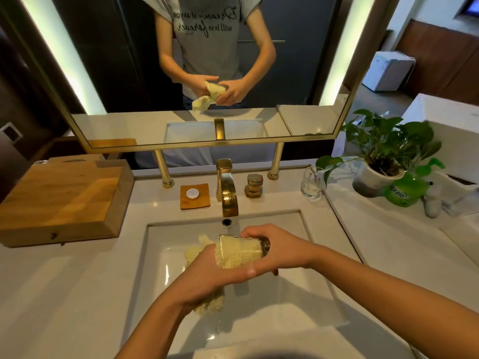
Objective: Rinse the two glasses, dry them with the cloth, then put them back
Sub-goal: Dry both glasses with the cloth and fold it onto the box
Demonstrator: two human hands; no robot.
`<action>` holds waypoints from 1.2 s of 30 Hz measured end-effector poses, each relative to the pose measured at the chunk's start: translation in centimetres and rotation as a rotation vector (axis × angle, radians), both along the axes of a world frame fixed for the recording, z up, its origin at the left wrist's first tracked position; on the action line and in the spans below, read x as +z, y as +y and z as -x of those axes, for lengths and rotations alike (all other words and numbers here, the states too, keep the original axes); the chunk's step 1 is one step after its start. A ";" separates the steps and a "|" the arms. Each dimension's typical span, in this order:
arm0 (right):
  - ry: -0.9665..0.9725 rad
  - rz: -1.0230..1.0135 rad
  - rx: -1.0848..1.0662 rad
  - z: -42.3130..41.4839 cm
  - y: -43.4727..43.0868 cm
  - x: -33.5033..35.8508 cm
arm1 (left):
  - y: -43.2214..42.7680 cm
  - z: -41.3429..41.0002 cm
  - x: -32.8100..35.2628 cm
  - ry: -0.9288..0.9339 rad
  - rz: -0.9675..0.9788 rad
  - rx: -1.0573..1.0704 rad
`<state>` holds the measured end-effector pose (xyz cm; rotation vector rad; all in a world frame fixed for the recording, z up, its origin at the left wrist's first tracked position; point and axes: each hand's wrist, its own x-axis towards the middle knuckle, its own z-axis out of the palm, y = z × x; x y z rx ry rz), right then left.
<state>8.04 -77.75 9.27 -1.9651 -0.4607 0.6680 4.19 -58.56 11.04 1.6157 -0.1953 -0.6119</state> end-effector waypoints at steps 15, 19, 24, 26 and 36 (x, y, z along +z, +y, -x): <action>-0.693 0.183 0.098 -1.5 -0.5 2.5 | 0.5 -3.5 0.4 0.163 0.324 0.192; -1.015 0.292 0.285 -2.3 -1.0 3.3 | 0.0 -3.2 0.0 0.448 0.475 0.130; -0.736 0.119 0.065 -1.2 -0.3 1.8 | 0.3 -2.7 1.1 0.383 0.414 0.092; -0.510 -0.016 -0.037 -0.6 0.3 1.2 | 0.4 -2.2 1.9 0.292 0.354 0.096; 0.723 -0.607 -0.495 1.1 3.2 0.0 | -1.3 -2.1 3.2 -0.841 -0.878 -0.139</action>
